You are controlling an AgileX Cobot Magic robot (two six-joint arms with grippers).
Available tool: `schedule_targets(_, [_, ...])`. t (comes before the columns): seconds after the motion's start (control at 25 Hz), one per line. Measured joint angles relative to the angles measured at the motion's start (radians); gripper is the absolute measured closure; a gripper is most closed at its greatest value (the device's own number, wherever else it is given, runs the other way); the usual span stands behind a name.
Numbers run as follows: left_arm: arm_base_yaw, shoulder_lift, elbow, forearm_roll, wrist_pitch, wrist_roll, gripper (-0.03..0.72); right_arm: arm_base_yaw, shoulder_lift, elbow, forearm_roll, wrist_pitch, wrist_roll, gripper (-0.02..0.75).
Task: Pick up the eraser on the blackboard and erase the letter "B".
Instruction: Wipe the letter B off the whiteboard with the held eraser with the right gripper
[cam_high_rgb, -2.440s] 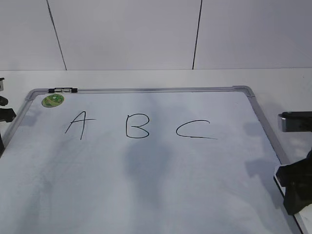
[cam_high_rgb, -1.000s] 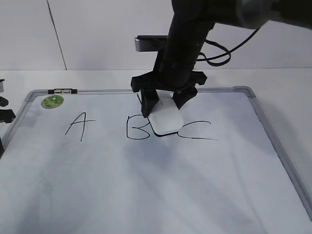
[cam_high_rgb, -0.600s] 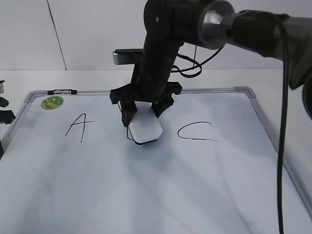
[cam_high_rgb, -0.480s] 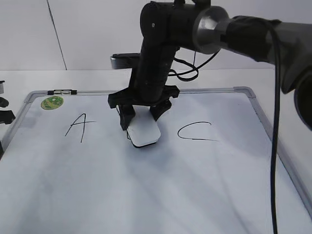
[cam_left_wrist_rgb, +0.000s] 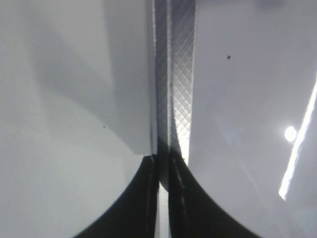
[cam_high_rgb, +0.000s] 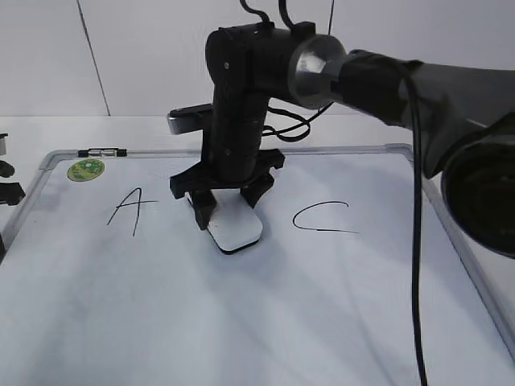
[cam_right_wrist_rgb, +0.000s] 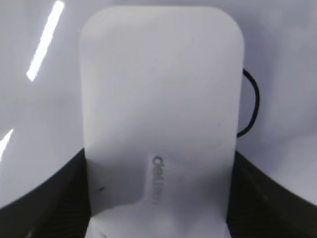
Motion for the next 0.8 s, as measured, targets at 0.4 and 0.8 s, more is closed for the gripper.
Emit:
schedule_targets(0.4, [0.000,0.000,0.000,0.000,-0.002,0.000,0.675,0.031,0.060,-0.099,-0.058,0.061,-0.013,0.221])
schedule_targets(0.8, [0.001,0.000,0.000,0.002,-0.002,0.000,0.675,0.031,0.065,-0.107,-0.069,0.065,-0.027,0.221])
